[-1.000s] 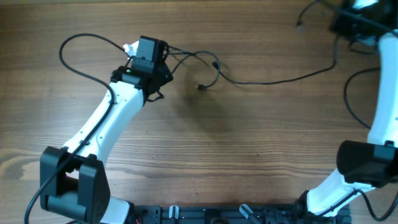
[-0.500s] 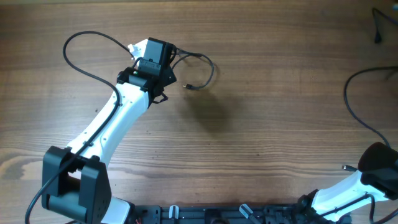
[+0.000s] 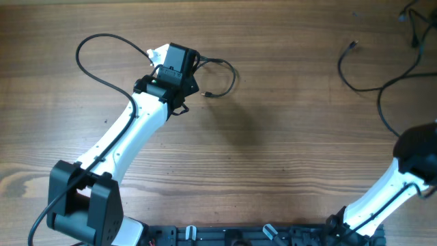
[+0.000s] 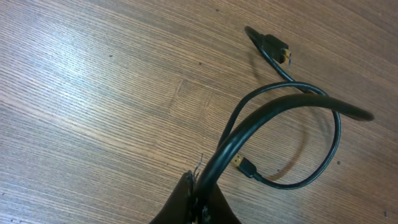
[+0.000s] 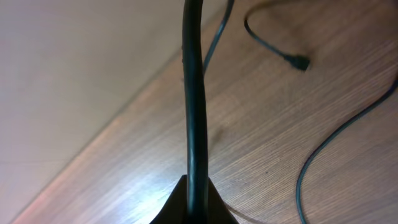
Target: Untangle cables
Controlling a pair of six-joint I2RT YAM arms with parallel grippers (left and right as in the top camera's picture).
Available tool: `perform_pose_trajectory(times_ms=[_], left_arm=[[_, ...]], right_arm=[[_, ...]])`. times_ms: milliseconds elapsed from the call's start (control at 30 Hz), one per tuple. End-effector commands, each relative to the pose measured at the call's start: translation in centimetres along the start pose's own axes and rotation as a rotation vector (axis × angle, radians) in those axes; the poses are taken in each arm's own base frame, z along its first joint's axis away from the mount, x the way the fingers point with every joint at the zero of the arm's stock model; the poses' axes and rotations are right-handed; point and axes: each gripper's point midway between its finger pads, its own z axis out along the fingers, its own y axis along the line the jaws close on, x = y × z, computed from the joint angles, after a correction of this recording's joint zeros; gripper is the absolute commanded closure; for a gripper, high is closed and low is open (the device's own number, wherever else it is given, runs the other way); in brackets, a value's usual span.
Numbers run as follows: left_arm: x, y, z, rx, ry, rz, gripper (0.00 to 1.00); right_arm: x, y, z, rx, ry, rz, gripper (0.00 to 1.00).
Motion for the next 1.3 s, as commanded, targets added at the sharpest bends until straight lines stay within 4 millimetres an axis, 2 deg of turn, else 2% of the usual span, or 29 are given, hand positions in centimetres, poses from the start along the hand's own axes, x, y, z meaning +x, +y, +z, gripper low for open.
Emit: perform_pose_trajectory(times_ms=[0, 33, 67, 100, 133, 200, 233, 300, 333, 400, 433, 500, 533, 567, 667, 733, 767, 800, 867, 933, 1000, 1200, 1267], left_arm=[[0.4, -0.4, -0.1, 0.015, 0.006, -0.006, 0.96], [0.4, -0.4, -0.1, 0.014, 0.006, -0.006, 0.96], [0.4, -0.4, -0.1, 0.015, 0.006, -0.006, 0.96], [0.4, -0.5, -0.1, 0.017, 0.008, -0.006, 0.96], [0.5, -0.6, -0.1, 0.025, 0.014, -0.006, 0.96], [1.0, -1.2, -0.2, 0.059, 0.044, -0.006, 0.96], [2.1, -2.8, -0.4, 0.15, 0.111, -0.007, 0.96], [3.1, -4.7, -1.0, 0.256, 0.181, -0.008, 0.96], [3.5, -5.3, -1.2, 0.295, 0.207, -0.007, 0.96], [5.2, -7.9, -2.7, 0.453, 0.321, 0.0, 0.95], [5.8, -8.4, -3.2, 0.481, 0.349, 0.005, 0.88], [6.9, -9.1, -3.9, 0.518, 0.399, 0.018, 0.48], [7.1, -9.2, -4.1, 0.525, 0.408, 0.021, 0.18], [6.9, -9.1, -4.5, 0.532, 0.406, 0.018, 0.02], [3.8, -8.4, -6.8, 0.547, 0.335, -0.014, 0.0], [0.3, -6.8, -8.7, 0.544, 0.253, -0.063, 0.0], [-1.5, -5.5, -9.7, 0.543, 0.211, -0.098, 0.0], [-4.0, -3.2, -10.8, 0.533, 0.146, -0.155, 0.0], [-6.5, 0.2, -11.5, 0.5, 0.081, -0.232, 0.0], [-7.5, 2.4, -11.2, 0.464, 0.065, -0.285, 0.0], [-7.4, 3.7, -10.8, 0.432, 0.078, -0.315, 0.0], [-7.8, 3.8, -10.8, 0.433, 0.063, -0.317, 0.0], [-7.8, 3.8, -10.8, 0.433, 0.063, -0.317, 0.0]], right_arm=[[0.9, -1.7, 3.6, 0.023, 0.056, 0.012, 0.64], [1.1, -2.0, 4.1, 0.029, 0.07, 0.018, 0.36], [1.5, -2.6, 4.1, 0.053, 0.084, 0.037, 0.0], [1.8, -3.3, 4.0, 0.097, 0.088, 0.078, 0.0], [1.8, -3.2, 3.5, 0.1, 0.086, 0.074, 0.0], [1.8, -1.7, 1.8, 0.052, 0.086, 0.046, 0.0], [2.1, 1.5, -0.2, -0.077, 0.093, -0.02, 0.0], [2.9, 4.9, -2.6, -0.194, 0.102, -0.082, 0.0], [3.2, 5.8, -3.4, -0.213, 0.103, -0.097, 0.0], [5.1, 9.2, -5.7, -0.254, 0.116, -0.174, 0.0], [5.8, 10.3, -6.2, -0.267, 0.123, -0.203, 0.0], [7.5, 12.7, -6.7, -0.291, 0.149, -0.244, 0.0], [8.8, 13.9, -6.7, -0.303, 0.176, -0.265, 0.0], [9.9, 14.7, -6.6, -0.307, 0.205, -0.279, 0.0], [13.7, 16.3, -6.1, -0.241, 0.28, -0.344, 0.0], [15.8, 17.2, -5.9, -0.195, 0.313, -0.396, 0.0], [17.5, 17.8, -5.9, -0.161, 0.342, -0.435, 0.0], [19.1, 18.0, -5.9, -0.123, 0.37, -0.471, 0.0], [21.8, 18.5, -5.6, -0.073, 0.423, -0.531, 0.0], [24.5, 19.0, -5.3, -0.065, 0.49, -0.568, 0.0], [27.6, 19.1, -4.8, -0.049, 0.571, -0.608, 0.07], [35.5, 18.5, -2.3, -0.013, 0.743, -0.682, 0.14], [37.7, 18.6, -1.0, -0.001, 0.76, -0.656, 0.26]])
